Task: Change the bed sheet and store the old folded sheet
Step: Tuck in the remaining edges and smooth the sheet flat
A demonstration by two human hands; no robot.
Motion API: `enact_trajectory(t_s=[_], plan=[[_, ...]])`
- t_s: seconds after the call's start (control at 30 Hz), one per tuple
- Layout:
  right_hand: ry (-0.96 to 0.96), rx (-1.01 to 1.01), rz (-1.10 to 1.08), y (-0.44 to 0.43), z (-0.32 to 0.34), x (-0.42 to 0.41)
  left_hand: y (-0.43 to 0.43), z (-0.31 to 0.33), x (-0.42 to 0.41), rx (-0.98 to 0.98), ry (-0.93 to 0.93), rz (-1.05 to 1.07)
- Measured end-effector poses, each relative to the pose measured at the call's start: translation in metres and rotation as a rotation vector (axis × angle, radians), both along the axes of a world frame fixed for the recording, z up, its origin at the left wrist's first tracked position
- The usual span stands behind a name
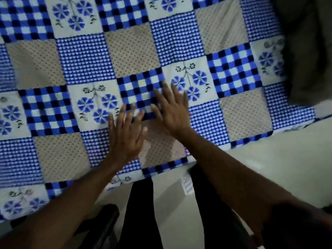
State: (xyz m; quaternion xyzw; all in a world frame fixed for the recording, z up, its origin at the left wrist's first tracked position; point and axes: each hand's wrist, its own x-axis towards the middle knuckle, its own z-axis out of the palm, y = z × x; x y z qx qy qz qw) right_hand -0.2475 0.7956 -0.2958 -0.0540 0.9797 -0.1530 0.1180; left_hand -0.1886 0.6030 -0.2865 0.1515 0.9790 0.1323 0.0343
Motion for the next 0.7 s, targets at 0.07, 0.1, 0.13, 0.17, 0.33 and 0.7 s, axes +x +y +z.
enact_trajectory(t_s=[0.07, 0.1, 0.13, 0.17, 0.33, 0.7], plan=[[-0.014, 0.013, -0.019, 0.023, -0.003, -0.033, 0.041, -0.003, -0.046, -0.035, 0.002, 0.034], [-0.028, 0.02, -0.04, 0.044, -0.005, -0.04, 0.064, -0.005, -0.066, -0.063, 0.009, 0.038], [-0.031, 0.03, -0.059, 0.066, -0.006, -0.041, 0.083, -0.007, -0.083, -0.092, 0.009, 0.041], [-0.037, 0.037, -0.072, 0.087, -0.007, -0.034, 0.1, -0.009, -0.097, -0.105, 0.006, 0.044], [-0.076, 0.063, -0.232, 0.229, -0.009, 0.063, 0.204, -0.022, -0.118, -0.091, -0.104, -0.042], [0.034, -0.113, -0.132, 0.316, 0.008, 0.067, 0.346, -0.019, 0.015, -0.119, -0.137, -0.519]])
